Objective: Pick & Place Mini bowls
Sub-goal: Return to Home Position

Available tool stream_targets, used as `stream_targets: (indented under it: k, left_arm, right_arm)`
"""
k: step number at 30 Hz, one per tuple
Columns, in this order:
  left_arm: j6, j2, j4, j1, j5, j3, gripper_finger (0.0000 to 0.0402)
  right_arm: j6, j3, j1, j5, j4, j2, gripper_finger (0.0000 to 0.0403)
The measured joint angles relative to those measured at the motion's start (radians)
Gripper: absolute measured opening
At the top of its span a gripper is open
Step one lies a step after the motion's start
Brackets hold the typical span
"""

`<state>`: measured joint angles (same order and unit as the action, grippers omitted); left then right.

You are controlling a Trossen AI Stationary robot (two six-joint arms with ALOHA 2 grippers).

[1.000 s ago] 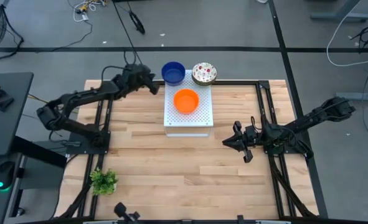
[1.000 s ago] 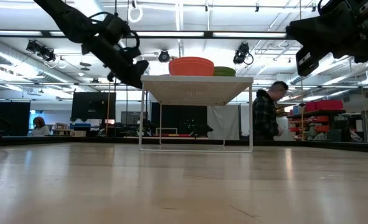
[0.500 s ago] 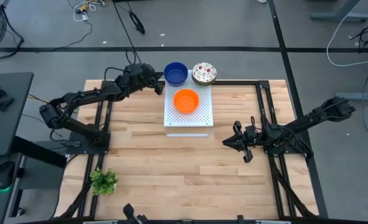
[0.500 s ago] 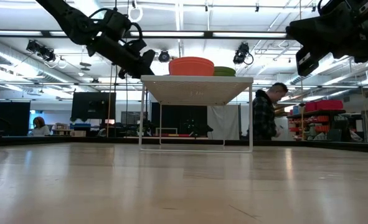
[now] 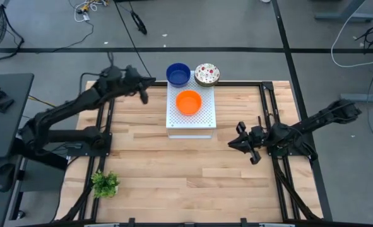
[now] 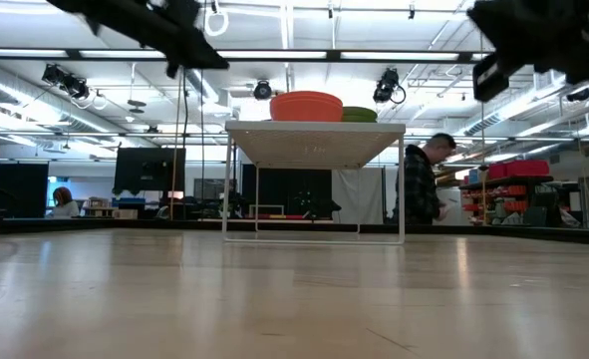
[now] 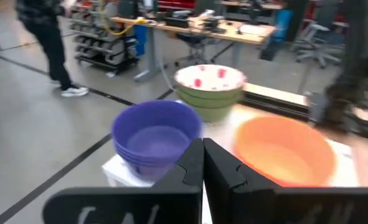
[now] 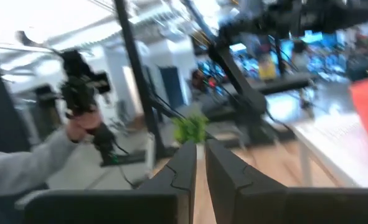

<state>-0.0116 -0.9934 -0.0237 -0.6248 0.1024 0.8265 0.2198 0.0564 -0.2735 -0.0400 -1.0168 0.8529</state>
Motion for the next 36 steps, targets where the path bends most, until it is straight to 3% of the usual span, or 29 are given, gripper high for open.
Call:
stream_targets:
  k: [4, 13, 23, 28, 36]
  left_arm:
    - [-0.021, 0.124, -0.144, 0.052, -0.008, 0.000, 0.0004]
    - [0.008, 0.268, -0.315, 0.127, -0.017, 0.000, 0.0004]
    - [0.061, 0.509, -0.159, 0.170, 0.052, -0.295, 0.0004]
    - [0.086, 0.692, -0.122, 0.170, 0.058, -0.400, 0.0004]
    - [0.121, 0.969, -0.138, 0.169, 0.090, -0.516, 0.0004]
  right_arm:
    - [-0.019, 0.002, 0.025, 0.075, 0.033, -0.089, 0.0040]
    - [-0.032, 0.002, 0.178, 0.085, 0.432, -0.433, 0.0040]
    - [-0.098, 0.009, 0.305, 0.086, 0.766, -0.715, 0.0040]
    - [-0.096, 0.102, 0.346, 0.073, 1.101, -0.843, 0.0040]
    - [-0.093, 0.089, 0.352, 0.049, 1.133, -0.853, 0.0040]
